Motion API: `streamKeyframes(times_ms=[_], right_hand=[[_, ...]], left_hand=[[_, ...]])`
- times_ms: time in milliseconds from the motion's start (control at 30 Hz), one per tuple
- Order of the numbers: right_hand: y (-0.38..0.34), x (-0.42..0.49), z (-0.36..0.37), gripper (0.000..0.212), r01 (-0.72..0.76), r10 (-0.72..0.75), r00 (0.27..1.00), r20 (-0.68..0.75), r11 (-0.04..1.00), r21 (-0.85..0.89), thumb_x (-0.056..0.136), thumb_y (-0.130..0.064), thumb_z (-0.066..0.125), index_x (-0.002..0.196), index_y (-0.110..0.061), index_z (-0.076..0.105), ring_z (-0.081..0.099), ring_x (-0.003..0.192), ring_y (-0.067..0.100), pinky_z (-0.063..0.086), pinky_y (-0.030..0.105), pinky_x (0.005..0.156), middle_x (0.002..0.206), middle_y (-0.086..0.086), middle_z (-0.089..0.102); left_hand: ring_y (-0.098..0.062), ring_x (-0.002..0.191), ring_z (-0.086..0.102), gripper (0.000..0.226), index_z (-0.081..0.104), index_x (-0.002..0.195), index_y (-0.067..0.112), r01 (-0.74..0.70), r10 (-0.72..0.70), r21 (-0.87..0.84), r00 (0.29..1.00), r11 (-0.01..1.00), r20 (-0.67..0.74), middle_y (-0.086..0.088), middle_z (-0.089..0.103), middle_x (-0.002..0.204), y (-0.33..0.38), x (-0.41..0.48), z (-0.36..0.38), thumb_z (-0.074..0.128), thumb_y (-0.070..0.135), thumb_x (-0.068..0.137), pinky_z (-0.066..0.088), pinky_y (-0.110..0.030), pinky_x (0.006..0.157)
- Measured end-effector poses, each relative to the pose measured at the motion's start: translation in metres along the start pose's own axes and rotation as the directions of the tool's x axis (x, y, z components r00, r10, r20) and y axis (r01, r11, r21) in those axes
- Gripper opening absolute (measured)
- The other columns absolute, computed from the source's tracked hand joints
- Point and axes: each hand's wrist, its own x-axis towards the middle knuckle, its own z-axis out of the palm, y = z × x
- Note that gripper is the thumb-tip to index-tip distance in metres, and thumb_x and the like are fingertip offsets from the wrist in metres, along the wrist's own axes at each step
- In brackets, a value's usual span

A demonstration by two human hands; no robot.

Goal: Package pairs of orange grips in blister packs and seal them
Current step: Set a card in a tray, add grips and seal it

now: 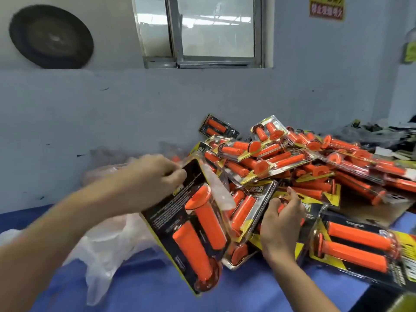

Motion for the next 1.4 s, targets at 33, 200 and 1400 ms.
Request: streamKeyframes(times_ms=[33,200,1400], right_hand=[[-0.004,0.007,0.002,0.044,-0.047,0.048,0.999,0.0,0.998,0.034,0.102,-0.031,0.038,0.145,-0.02,0.037,0.047,0.105,0.015,0.035,0.019,0.076,0.142,0.006,0.04],[-0.016,0.047,-0.003,0.045,-0.356,0.322,0.934,0.155,0.883,0.306,0.104,-0.048,0.029,0.142,-0.026,0.037,0.053,0.121,0.027,0.043,0.042,0.099,0.137,0.006,0.052],[-0.098,-0.006,0.055,0.041,0.163,-0.059,0.931,0.36,0.951,-0.264,0.104,-0.041,0.031,0.112,-0.01,0.058,0.054,0.102,0.028,0.043,0.041,0.083,0.116,0.01,0.057]], left_hand=[[-0.011,0.056,0.059,0.048,0.065,0.078,0.015,0.051,-0.036,-0.116,0.991,0.992,0.126,0.0,0.066,0.063,0.003,0.019,-0.013,0.044,0.057,0.091,0.048,-0.03,0.059],[-0.023,0.059,0.052,0.024,0.06,0.079,0.009,0.213,-0.214,-0.545,0.975,0.811,0.063,-0.011,0.052,0.07,0.025,0.136,-0.025,0.059,0.029,0.093,0.039,-0.03,0.059],[-0.012,0.04,0.037,0.055,0.036,0.059,0.014,-0.023,-0.043,-0.328,0.981,0.945,-0.191,0.007,0.035,0.045,-0.061,0.017,-0.027,0.054,0.05,0.096,0.032,-0.031,0.05]])
